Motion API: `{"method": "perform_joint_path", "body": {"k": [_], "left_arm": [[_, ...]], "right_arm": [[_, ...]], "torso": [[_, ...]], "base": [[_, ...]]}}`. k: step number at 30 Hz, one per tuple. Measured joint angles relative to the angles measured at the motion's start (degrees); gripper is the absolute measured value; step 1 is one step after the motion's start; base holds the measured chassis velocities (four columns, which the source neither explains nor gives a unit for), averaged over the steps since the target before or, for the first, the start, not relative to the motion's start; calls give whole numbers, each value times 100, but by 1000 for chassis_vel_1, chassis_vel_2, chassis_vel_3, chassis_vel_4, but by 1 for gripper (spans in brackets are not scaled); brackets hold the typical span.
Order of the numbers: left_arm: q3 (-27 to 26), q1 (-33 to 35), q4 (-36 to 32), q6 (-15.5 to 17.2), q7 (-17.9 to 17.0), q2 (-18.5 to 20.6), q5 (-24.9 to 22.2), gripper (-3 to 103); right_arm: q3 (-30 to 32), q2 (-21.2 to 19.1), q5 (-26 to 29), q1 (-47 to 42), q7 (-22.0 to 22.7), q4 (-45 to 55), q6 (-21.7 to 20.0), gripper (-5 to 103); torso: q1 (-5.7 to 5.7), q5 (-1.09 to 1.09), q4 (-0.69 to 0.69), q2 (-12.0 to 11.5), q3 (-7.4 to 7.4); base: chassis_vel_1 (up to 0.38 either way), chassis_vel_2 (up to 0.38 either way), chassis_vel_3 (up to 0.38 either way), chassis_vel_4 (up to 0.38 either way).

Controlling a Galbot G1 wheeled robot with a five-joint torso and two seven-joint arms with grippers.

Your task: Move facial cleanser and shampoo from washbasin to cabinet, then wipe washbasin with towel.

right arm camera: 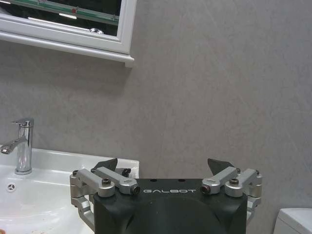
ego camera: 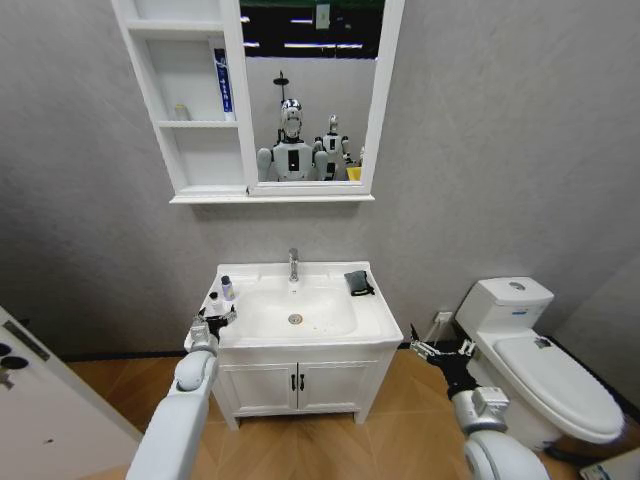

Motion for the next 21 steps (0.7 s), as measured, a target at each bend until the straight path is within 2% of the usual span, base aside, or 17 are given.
{"method": "perform_joint_path", "body": {"k": [4, 7, 9, 14, 18, 21], "left_arm": [[-128, -144, 338, -294, 233, -168, 85, 100], [-150, -165, 396, -356, 260, -194, 91, 100], [-242, -259, 612, -624, 300, -239, 236, 100], [-284, -370, 756, -661, 312, -226, 305, 100], [-295, -434, 850, -635, 310, -222, 362, 92], [-298, -460, 893, -622, 310, -232, 377, 76]], "right_arm": [[42, -52, 54, 0, 2, 0, 9, 100], [45, -62, 66, 7, 4, -2, 9, 100], [3, -72, 79, 60, 12, -39, 9, 100], [-25, -63, 79, 90, 12, -77, 9, 100], [-22, -72, 98, 109, 14, -94, 9, 100], [-12, -96, 123, 135, 20, -113, 9, 100]], "torso": [[0, -1, 0, 0, 0], [0, -1, -1, 0, 0], [0, 0, 0, 0, 0], [0, 0, 0, 0, 0], [0, 0, 0, 0, 0], [0, 0, 0, 0, 0]], "base": [[0, 0, 0, 0], [0, 0, 0, 0], [0, 0, 0, 0], [0, 0, 0, 0], [0, 0, 0, 0], [0, 0, 0, 0]]}}
